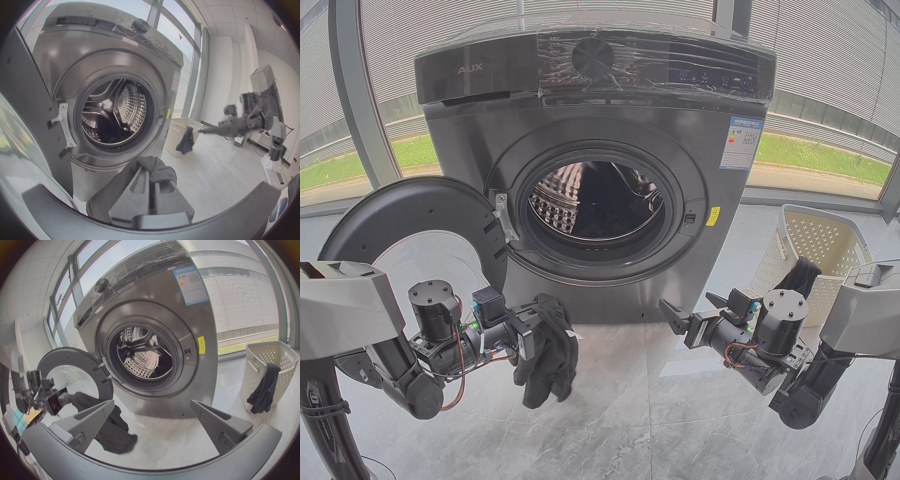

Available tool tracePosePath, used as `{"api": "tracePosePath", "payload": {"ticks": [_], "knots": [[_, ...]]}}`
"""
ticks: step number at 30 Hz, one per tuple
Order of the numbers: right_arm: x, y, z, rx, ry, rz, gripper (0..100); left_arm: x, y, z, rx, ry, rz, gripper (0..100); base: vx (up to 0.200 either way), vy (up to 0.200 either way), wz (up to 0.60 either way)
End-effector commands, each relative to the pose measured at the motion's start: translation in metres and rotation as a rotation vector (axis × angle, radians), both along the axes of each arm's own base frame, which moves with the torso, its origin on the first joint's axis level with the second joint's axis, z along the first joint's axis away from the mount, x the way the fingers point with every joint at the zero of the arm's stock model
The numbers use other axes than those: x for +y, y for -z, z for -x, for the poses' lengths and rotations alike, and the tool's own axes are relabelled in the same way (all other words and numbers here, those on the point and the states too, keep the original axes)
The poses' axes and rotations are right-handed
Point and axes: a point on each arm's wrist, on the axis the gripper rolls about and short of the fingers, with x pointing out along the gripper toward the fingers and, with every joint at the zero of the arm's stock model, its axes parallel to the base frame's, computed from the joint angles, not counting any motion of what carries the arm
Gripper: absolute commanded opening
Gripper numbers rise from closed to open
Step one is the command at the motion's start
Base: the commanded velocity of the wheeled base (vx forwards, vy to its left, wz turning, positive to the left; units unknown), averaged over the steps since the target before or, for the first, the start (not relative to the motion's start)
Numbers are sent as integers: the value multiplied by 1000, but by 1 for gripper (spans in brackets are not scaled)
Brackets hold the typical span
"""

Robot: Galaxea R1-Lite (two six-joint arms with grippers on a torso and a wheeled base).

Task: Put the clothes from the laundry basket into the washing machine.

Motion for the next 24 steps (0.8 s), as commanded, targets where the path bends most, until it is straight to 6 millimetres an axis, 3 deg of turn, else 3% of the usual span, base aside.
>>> {"api": "tracePosePath", "payload": {"ticks": [1,7,15,24], "knots": [[-1,15,9,48,-32,63,100,-10,-9,-9,-42,-31,28,0,0,0,0],[20,37,22,105,-169,111,100,-12,-21,-15,-60,-56,89,0,0,0,0],[38,64,20,129,-209,170,100,-14,-30,-19,-80,-92,122,0,0,0,0],[51,68,18,110,-234,168,100,-18,-33,-25,-102,-140,132,0,0,0,0]]}}
